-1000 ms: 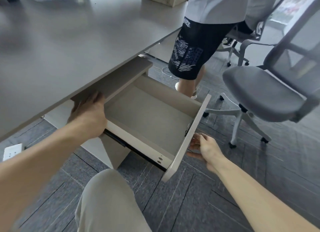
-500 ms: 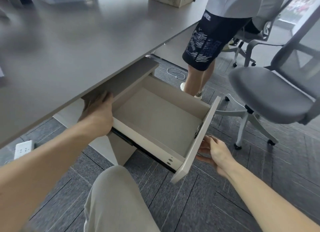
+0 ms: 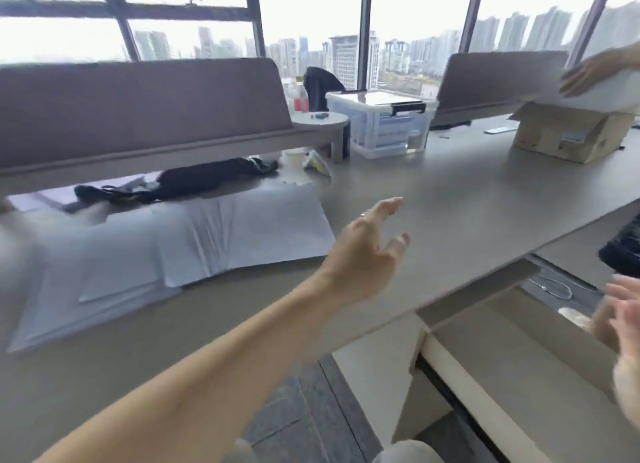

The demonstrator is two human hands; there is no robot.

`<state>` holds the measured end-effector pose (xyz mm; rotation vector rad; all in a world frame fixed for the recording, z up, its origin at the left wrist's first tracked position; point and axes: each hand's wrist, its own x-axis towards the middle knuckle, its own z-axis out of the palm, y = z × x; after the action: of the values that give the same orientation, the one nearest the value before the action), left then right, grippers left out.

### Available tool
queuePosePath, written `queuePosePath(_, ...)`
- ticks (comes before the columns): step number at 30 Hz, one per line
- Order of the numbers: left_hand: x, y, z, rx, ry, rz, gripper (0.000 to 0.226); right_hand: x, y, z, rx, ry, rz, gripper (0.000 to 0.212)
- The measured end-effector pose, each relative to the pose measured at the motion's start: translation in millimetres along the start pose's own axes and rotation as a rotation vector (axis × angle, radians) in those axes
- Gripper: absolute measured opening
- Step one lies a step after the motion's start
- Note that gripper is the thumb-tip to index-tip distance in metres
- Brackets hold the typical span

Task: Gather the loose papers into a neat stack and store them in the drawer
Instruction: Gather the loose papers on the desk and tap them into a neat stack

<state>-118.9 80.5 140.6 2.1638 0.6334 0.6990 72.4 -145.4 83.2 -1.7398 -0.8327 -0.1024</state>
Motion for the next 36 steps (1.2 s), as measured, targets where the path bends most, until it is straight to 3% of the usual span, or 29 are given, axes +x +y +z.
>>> queuePosePath(6,-51.0,-116.0,-157.8,0.421,0.203,-0.336,0.059,25.9,-92.1,175.9,-0.005,-0.577,-0.017,0.052)
queuePosePath(9,-82.6,-170.5,-213.4,0.621,0.271,-0.525,0.071,54.8,-103.7,254.5,-0.099,-0.674,0.055,0.051)
queuePosePath(13,-118.0,-217.7,-248.1,0.740,0.216,-0.823,0.100,87.5,-100.5,323.6,-0.250,-0.773,0.215,0.075)
queuePosePath(14,-124.1,-225.0,-247.8,0.743,0.184,-0.858,0.098,93.0,-98.9,334.5,-0.288,-0.773,0.215,0.080)
queuePosePath(19,-125.7,-233.2,-253.9,0.730,0.138,-0.841,0.086,112.5,-95.9,373.2,-0.347,-0.800,0.199,0.099)
queuePosePath(25,-131.2,-242.8,-298.8,0.741,0.334,-0.866,0.094,121.0,-118.7,407.7,-0.301,-0.892,0.235,0.119)
queuePosePath(28,-136.6,-250.3,-299.4,0.671,0.321,-1.015,0.092,133.2,-130.5,418.3,-0.320,-0.922,0.266,0.110)
queuePosePath(32,-129.1,-250.1,-301.7,0.547,0.400,-1.036,0.092,125.5,-145.8,436.5,-0.298,-1.040,0.237,0.045)
queuePosePath(36,-110.5,-244.2,-307.5,0.248,0.456,-0.932,0.086,96.8,-164.5,462.0,-0.264,-1.089,0.175,0.035)
